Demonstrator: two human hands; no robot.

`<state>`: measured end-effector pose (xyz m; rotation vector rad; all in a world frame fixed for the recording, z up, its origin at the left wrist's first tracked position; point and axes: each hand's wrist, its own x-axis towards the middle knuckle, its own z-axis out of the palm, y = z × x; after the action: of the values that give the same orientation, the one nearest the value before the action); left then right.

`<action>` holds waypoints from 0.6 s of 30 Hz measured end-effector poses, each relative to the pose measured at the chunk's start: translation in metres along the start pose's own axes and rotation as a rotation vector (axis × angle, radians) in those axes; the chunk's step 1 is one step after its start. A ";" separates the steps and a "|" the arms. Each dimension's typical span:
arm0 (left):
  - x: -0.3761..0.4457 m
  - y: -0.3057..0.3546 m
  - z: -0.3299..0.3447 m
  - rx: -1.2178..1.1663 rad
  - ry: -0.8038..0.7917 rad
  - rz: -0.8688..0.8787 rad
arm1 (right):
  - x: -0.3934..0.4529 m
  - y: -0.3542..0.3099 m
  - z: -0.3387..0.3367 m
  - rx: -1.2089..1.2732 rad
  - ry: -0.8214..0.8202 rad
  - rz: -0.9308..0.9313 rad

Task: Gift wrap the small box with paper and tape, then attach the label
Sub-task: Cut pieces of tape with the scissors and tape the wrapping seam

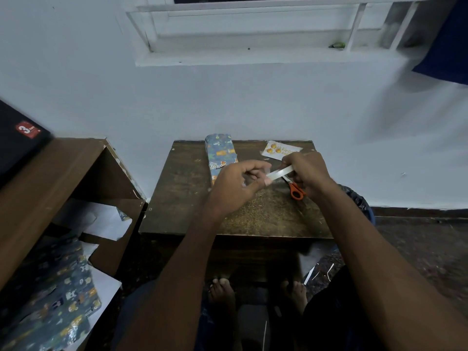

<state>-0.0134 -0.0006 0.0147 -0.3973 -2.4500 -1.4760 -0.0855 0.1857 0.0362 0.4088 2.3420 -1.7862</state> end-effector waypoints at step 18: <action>0.007 -0.012 0.005 -0.118 0.192 -0.159 | -0.007 0.007 0.005 0.157 -0.300 -0.038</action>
<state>-0.0245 -0.0009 0.0049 -0.0790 -2.2958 -1.6441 -0.0766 0.1814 0.0307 0.1058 2.0280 -1.9044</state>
